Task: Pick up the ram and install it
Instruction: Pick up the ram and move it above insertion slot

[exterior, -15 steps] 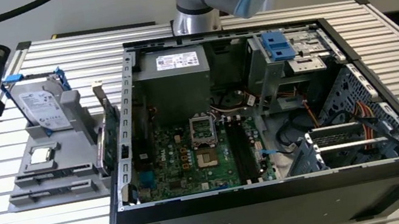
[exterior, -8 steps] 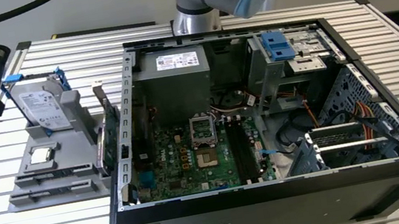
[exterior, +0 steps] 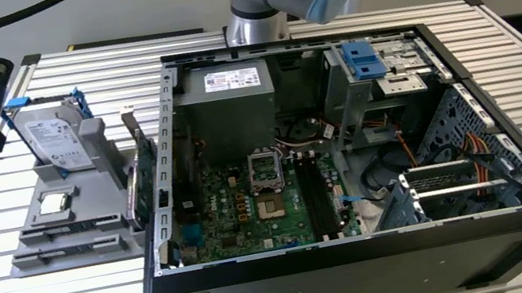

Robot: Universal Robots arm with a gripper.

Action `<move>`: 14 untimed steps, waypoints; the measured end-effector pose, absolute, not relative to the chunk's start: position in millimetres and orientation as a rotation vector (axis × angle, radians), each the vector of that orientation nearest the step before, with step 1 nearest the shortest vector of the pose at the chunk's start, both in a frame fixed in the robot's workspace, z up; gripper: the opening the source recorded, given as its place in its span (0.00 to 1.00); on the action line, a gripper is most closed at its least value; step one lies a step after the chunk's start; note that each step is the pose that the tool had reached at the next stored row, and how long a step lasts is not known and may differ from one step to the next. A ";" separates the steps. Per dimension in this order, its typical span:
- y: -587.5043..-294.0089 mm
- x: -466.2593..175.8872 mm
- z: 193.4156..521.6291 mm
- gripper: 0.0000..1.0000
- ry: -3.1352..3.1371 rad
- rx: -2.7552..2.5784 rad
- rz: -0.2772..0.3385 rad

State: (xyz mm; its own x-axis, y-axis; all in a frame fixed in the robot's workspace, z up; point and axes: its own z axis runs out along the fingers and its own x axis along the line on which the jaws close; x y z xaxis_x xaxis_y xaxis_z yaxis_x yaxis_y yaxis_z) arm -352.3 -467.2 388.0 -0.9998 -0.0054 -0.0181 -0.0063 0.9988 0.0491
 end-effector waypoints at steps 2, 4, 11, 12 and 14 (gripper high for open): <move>-467.2 -352.3 388.0 0.00 3.123 -0.020 0.077; -467.2 -352.3 388.0 0.00 3.123 -0.033 0.077; -467.1 -352.3 388.1 0.00 3.123 -0.094 0.077; -467.1 -352.3 388.1 0.00 3.123 -0.103 0.078; -467.2 -352.3 388.1 0.00 3.122 -0.121 0.078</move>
State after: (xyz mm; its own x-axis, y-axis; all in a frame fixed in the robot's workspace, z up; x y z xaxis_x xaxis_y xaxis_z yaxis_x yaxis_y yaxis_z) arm -352.3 -467.2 388.1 -0.9969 -0.0771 -0.0180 -0.0779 0.9958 0.0491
